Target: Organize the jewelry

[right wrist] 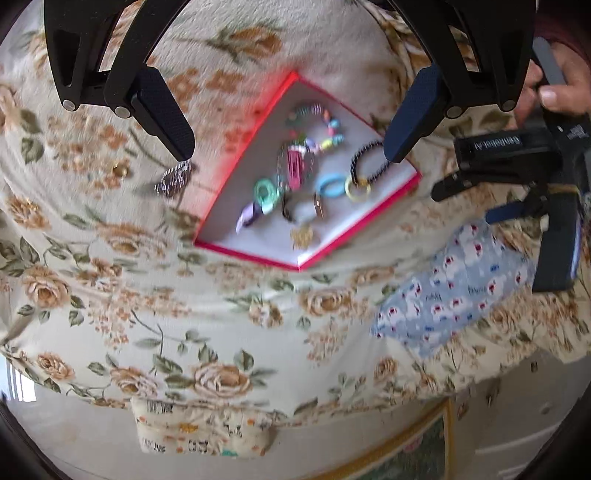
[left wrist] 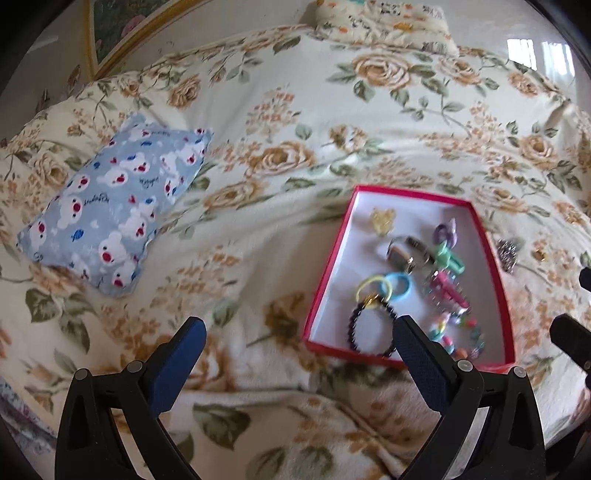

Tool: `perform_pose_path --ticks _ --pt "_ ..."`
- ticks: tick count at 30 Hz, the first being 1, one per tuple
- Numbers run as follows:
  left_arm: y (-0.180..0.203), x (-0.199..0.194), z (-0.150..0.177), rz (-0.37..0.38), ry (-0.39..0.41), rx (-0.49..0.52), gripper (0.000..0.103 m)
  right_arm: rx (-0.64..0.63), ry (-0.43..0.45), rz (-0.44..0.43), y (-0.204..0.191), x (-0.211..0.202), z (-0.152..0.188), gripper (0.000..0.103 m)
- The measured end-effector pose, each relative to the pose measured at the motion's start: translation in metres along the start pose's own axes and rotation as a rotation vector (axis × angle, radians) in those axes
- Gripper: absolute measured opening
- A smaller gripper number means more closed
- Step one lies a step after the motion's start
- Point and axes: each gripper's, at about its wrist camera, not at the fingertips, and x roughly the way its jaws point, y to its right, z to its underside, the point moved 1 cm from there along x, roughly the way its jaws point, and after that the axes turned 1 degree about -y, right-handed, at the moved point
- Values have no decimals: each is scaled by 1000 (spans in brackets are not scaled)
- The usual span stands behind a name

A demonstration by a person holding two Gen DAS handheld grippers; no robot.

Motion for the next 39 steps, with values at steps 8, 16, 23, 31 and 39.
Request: perform_pose_path --ticks 8,16,23,31,39 --pt "2 4 -10 5 -38 3 102 9 -23 10 1 5 9 103" --pt "-12 1 -8 38 -17 -22 102 17 -24 20 -1 2 12 103" --pt "-14 -4 -3 63 9 -31 102 31 -28 29 1 4 15 103" --pt "-18 -12 6 80 64 -46 102 30 3 28 0 3 15 103" --pt "-19 -7 9 94 56 -52 102 30 -8 29 -2 9 18 103"
